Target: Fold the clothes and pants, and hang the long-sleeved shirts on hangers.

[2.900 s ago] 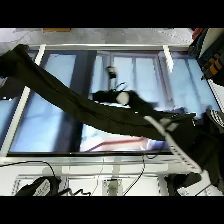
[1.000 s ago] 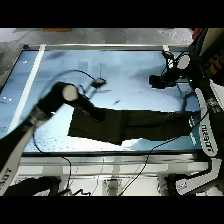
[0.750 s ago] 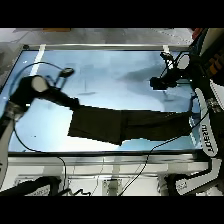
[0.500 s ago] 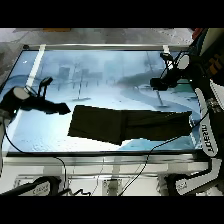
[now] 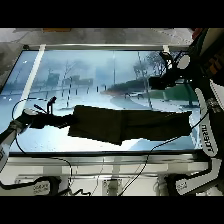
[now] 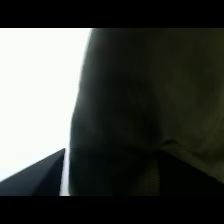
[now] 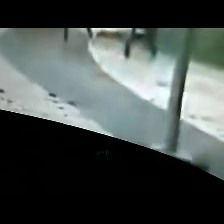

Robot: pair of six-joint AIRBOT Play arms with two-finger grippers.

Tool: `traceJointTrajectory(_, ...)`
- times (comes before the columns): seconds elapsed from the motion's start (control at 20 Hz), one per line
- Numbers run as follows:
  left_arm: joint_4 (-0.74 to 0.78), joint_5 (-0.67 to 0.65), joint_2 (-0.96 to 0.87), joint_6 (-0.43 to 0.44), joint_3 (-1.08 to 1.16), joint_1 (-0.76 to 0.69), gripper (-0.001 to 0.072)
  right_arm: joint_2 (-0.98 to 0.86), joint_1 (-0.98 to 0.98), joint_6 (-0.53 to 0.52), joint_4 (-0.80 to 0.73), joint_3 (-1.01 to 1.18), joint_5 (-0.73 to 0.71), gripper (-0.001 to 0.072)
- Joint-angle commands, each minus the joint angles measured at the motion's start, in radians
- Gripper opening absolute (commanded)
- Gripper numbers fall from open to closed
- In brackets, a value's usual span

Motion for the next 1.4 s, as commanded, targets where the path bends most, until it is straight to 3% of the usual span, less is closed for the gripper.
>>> traceJointTrajectory(0.0,-0.099,0.011,-0.039,0.059,-0.011,-0.025,0.0337,-0.001,0.017,0.000,0.025,-0.001,-0.001,0.0039)
traceJointTrajectory(0.15,-0.087,0.000,-0.002,0.056,0.026,-0.018,0.0111,-0.001,0.056,-0.001,0.025,-0.001,-0.001,0.0038)
traceJointTrajectory(0.25,-0.023,-0.013,0.061,-0.003,0.082,0.007,0.0018,-0.001,0.090,-0.031,0.026,-0.001,0.002,0.0039)
traceJointTrajectory(0.55,0.341,-0.142,0.342,-0.367,0.246,0.142,0.0017,-0.003,0.268,-0.131,0.038,-0.053,-0.080,0.0038)
traceJointTrajectory(0.7,0.355,-0.171,0.471,-0.475,0.255,0.179,0.0017,-0.037,0.388,-0.120,0.143,-0.134,-0.246,0.0038)
traceJointTrajectory(0.85,0.317,-0.170,0.565,-0.538,0.255,0.179,0.0017,-0.135,0.550,-0.055,0.217,-0.155,-0.396,0.0038)
traceJointTrajectory(1.2,0.182,-0.166,0.644,-0.541,0.254,0.180,0.0018,-0.230,0.833,0.062,0.248,-0.153,-0.792,0.0038)
traceJointTrajectory(1.35,0.081,-0.166,0.629,-0.541,0.254,0.179,0.0018,-0.229,0.806,0.062,0.188,-0.153,-0.772,0.0038)
